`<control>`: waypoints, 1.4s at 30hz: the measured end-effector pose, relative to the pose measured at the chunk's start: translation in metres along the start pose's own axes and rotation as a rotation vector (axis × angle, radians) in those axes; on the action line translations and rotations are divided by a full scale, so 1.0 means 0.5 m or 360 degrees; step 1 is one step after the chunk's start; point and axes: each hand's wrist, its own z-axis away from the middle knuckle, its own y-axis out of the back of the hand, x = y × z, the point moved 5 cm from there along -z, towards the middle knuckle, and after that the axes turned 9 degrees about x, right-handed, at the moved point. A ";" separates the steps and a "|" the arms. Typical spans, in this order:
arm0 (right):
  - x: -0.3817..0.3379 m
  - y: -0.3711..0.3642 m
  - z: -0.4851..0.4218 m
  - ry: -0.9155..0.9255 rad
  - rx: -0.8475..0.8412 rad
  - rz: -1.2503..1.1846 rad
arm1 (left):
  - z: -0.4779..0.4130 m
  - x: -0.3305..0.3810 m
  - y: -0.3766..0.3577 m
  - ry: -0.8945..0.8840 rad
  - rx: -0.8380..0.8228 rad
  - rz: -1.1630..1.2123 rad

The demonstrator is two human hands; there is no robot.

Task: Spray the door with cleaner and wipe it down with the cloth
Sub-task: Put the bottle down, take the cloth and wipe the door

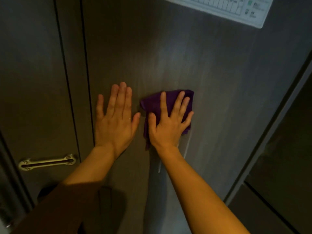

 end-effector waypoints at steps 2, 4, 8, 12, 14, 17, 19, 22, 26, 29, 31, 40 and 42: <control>0.016 -0.009 0.045 -0.0013 -0.0024 0.0003 | 0.005 0.001 0.001 -0.0014 0.0015 0.0018; 0.032 -0.016 0.084 -0.0031 -0.0048 0.0031 | 0.016 0.002 0.001 -0.0021 0.0009 0.0030; 0.055 -0.013 0.149 -0.0027 -0.0120 0.0040 | 0.049 0.005 -0.003 -0.0020 -0.0014 0.0010; 0.072 0.012 0.190 -0.0122 -0.0262 -0.0161 | 0.099 0.014 -0.006 0.0027 -0.0035 0.0055; 0.078 0.035 0.209 -0.0243 -0.0319 -0.0341 | 0.131 0.022 -0.006 0.0062 -0.0054 0.0066; 0.100 0.077 0.216 -0.0463 -0.0230 -0.0484 | 0.182 0.037 -0.008 0.0124 -0.0088 0.0066; 0.118 0.098 0.188 -0.0488 -0.0096 -0.0426 | 0.213 0.047 -0.011 0.0154 -0.0092 0.0082; 0.139 0.098 0.096 -0.0483 0.0042 -0.0284 | 0.246 0.055 -0.014 0.0214 -0.0048 0.0066; 0.141 0.056 -0.024 -0.0354 0.0141 -0.0190 | 0.268 0.059 -0.021 0.0191 -0.0008 -0.0023; 0.145 0.023 -0.031 -0.0294 0.0158 -0.0037 | 0.274 0.057 -0.030 0.0173 -0.0008 -0.0126; 0.154 0.008 -0.009 -0.0261 0.0176 0.0046 | 0.275 0.057 -0.034 0.0171 0.0016 -0.0110; 0.197 -0.023 0.159 -0.0118 0.0064 0.0057 | 0.267 0.058 -0.034 0.0210 0.0055 0.0109; 0.205 -0.028 0.196 -0.0105 0.0037 0.0056 | 0.267 0.057 -0.032 0.0227 0.0064 0.0096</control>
